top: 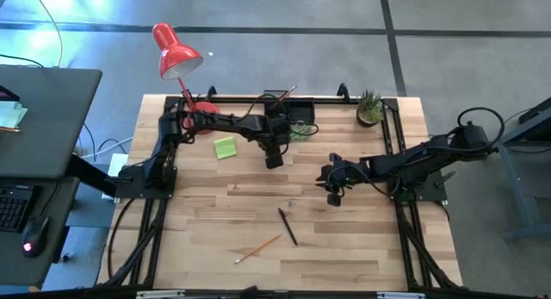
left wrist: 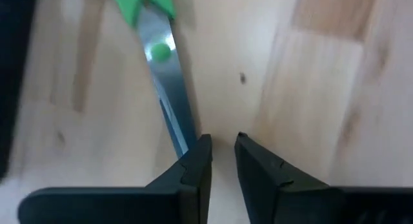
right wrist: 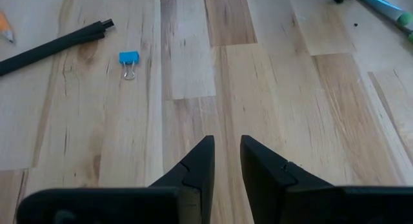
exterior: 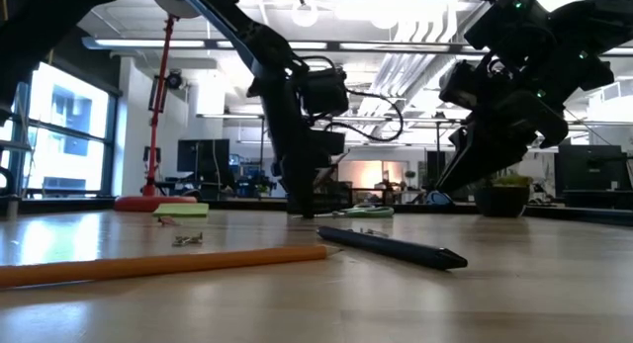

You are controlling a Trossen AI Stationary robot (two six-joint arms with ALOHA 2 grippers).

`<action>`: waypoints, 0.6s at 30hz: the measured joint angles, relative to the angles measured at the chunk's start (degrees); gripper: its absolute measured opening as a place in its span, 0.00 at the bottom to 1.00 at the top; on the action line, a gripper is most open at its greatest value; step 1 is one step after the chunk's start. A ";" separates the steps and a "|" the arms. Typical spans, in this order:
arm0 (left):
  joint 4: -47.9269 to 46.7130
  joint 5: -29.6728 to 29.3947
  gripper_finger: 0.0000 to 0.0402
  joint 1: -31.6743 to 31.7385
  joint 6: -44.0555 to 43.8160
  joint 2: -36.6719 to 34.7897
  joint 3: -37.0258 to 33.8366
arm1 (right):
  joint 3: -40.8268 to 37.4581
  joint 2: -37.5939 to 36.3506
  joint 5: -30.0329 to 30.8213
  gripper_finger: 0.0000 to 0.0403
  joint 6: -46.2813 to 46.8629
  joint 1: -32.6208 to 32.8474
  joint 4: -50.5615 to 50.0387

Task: Pick and place office supplies into organizer
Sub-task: Put the green scissor into the desk organizer

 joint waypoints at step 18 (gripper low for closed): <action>2.78 -4.93 0.09 -0.01 0.54 -9.84 -0.76 | 0.07 -0.04 16.36 0.17 -7.12 -1.01 1.27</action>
